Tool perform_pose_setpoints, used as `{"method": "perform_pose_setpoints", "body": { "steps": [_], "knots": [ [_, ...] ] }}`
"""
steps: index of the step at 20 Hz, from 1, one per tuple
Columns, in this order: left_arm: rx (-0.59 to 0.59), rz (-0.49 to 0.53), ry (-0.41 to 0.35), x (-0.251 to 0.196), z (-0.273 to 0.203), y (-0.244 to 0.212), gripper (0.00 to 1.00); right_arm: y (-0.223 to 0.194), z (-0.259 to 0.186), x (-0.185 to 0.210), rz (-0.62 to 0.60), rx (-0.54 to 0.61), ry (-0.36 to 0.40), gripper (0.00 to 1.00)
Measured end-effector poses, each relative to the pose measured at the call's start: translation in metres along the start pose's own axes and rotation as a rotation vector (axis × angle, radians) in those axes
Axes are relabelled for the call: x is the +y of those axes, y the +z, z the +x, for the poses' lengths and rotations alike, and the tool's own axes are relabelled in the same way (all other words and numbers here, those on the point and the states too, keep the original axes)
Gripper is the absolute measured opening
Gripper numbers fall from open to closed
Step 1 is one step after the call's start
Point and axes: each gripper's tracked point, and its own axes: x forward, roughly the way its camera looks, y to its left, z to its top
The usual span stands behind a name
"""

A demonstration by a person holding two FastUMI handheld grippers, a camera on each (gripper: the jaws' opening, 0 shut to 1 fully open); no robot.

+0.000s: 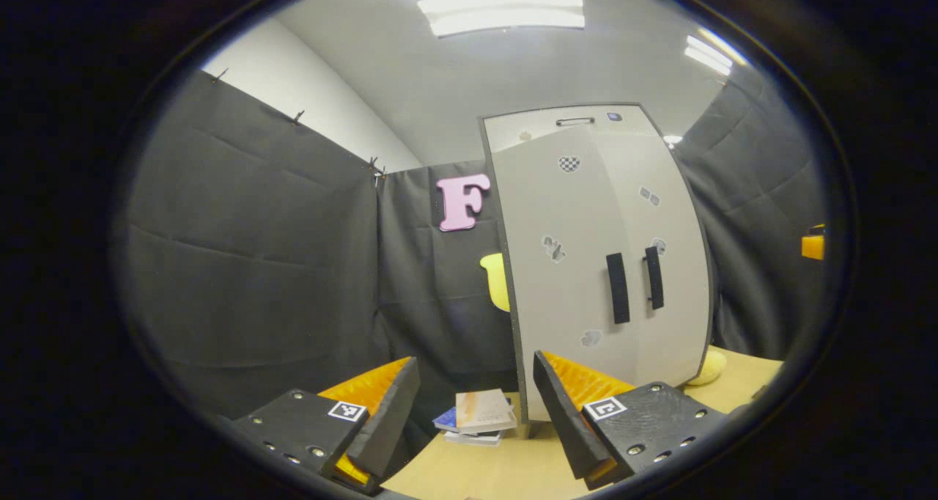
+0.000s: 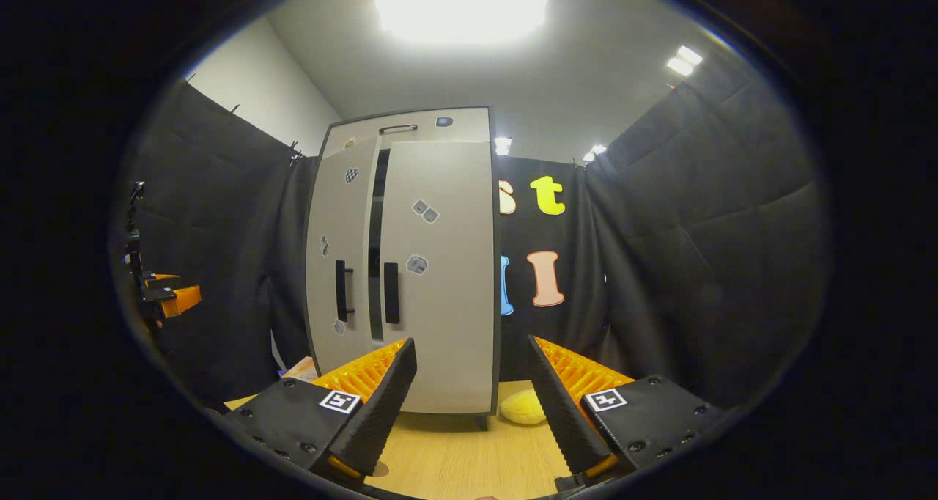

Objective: Grasp the bottle in the cabinet with the left hand and place it on the coaster, then close the right door with the right hand and the left door with the left hand.

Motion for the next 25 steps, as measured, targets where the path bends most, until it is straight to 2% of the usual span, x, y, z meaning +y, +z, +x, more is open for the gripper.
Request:
{"method": "perform_pose_setpoints", "body": {
  "steps": [3,4,5,8,9,10,13,14,15,19,20,21,25],
  "knots": [
    [0.008,0.002,-0.002,-0.001,-0.003,-0.004,0.92,-0.005,-0.004,-0.001,-0.01,0.01,-0.007,0.95],
    [0.012,0.001,-0.004,-0.001,-0.003,-0.004,0.98,-0.006,-0.005,-0.002,-0.01,0.012,-0.011,0.95],
    [0.015,0.0,-0.004,-0.001,-0.005,-0.005,0.92,-0.006,-0.006,-0.002,-0.007,0.012,-0.011,0.95],
    [0.021,-0.008,-0.002,-0.001,-0.007,-0.005,0.92,-0.005,-0.008,-0.005,0.002,0.009,-0.015,0.95],
    [0.021,-0.008,-0.001,-0.001,-0.008,-0.005,0.98,-0.003,-0.008,-0.006,0.003,0.005,-0.016,0.95],
    [0.017,-0.01,-0.001,-0.001,-0.008,-0.004,0.92,-0.004,-0.006,-0.007,0.005,0.002,-0.018,0.95],
    [0.02,-0.006,0.002,0.0,-0.009,-0.005,0.92,-0.003,-0.007,-0.01,0.012,-0.005,-0.023,0.95],
    [0.018,-0.006,0.002,0.0,-0.009,-0.005,0.92,-0.004,-0.008,-0.011,0.015,-0.005,-0.025,0.92],
    [0.018,-0.008,0.002,0.0,-0.01,-0.005,0.92,-0.003,-0.008,-0.012,0.019,-0.006,-0.027,0.95],
    [0.012,-0.006,0.003,-0.001,-0.01,-0.004,0.92,-0.004,-0.009,-0.012,0.029,-0.008,-0.031,0.95],
    [0.013,-0.008,0.003,0.0,-0.011,-0.005,0.95,-0.003,-0.01,-0.012,0.028,-0.008,-0.032,0.95],
    [0.016,-0.009,0.003,0.0,-0.011,-0.005,0.92,-0.004,-0.01,-0.013,0.027,-0.007,-0.032,0.95],
    [0.03,-0.015,0.004,0.0,-0.013,-0.007,0.92,-0.004,-0.011,-0.012,0.018,-0.008,-0.037,0.95]
  ]
}}
